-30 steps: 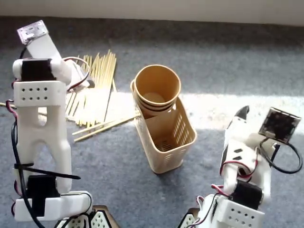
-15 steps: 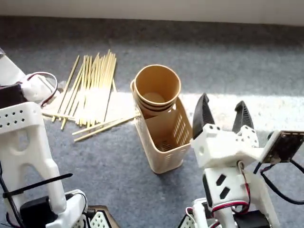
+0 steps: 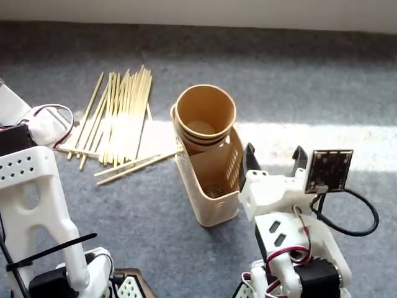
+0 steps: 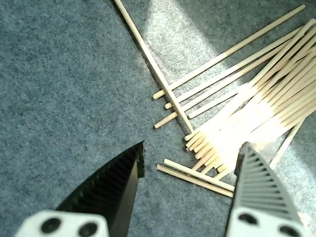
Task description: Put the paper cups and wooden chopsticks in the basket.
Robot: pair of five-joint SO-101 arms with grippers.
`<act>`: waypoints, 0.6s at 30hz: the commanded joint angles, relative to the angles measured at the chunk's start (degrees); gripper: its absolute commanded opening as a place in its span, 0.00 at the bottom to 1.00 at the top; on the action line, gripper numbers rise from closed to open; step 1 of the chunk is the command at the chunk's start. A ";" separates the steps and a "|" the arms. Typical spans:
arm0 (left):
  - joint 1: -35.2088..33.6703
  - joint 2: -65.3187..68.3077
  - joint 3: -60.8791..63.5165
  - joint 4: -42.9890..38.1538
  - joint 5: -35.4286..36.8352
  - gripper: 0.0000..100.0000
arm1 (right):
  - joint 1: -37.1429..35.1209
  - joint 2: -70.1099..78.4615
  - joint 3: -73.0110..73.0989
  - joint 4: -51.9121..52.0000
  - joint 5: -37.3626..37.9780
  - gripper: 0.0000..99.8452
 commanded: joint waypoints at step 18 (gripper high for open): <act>-0.13 -1.71 -0.13 -0.62 0.44 0.30 | -0.40 0.40 18.68 -6.81 0.97 0.26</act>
